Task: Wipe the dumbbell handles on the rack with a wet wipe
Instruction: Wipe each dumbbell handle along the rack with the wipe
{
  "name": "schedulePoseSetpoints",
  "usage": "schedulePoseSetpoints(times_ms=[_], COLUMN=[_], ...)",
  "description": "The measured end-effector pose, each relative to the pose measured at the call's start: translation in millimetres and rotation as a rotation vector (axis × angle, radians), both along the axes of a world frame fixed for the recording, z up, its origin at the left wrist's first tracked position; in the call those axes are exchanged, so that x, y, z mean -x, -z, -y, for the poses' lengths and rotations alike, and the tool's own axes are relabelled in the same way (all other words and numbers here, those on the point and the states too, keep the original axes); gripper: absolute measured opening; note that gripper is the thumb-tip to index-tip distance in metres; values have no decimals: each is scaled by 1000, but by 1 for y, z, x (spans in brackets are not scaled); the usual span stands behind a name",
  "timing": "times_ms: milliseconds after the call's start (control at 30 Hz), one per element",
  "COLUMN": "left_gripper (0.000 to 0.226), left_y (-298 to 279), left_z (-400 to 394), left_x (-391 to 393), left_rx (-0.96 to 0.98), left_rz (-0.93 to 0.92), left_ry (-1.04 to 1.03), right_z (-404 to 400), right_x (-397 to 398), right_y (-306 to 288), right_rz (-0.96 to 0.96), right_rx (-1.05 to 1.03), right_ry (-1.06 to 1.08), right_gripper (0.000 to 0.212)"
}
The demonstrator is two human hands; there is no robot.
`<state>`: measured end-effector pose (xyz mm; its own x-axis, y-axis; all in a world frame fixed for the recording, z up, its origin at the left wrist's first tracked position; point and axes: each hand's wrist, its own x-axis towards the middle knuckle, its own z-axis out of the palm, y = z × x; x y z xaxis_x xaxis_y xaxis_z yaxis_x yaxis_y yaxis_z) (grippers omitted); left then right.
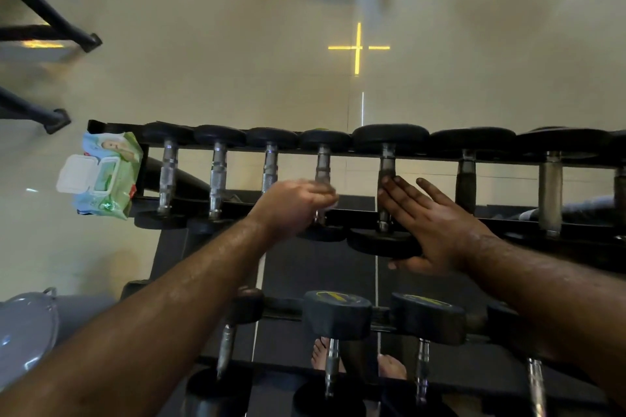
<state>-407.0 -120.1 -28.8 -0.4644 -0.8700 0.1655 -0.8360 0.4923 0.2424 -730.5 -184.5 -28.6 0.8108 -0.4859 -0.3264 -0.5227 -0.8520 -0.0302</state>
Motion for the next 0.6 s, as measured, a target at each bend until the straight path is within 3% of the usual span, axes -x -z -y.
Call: schedulePoseSetpoints(times_ms=[67, 200, 400, 600], left_gripper=[37, 43, 38, 22], left_y=[0, -1, -30, -36], left_z=[15, 28, 4, -10], left_x=[6, 22, 7, 1], left_rx=[79, -24, -464, -483], left_rz=[29, 70, 205, -44], left_ry=[-93, -166, 29, -518], right_z=[-1, 0, -1, -2], right_x=[0, -1, -1, 0], right_y=[-1, -2, 1, 0], right_rz=[-18, 4, 24, 38], right_rx=[3, 9, 21, 26], right_ry=[-6, 0, -8, -10], right_gripper=[125, 125, 125, 124])
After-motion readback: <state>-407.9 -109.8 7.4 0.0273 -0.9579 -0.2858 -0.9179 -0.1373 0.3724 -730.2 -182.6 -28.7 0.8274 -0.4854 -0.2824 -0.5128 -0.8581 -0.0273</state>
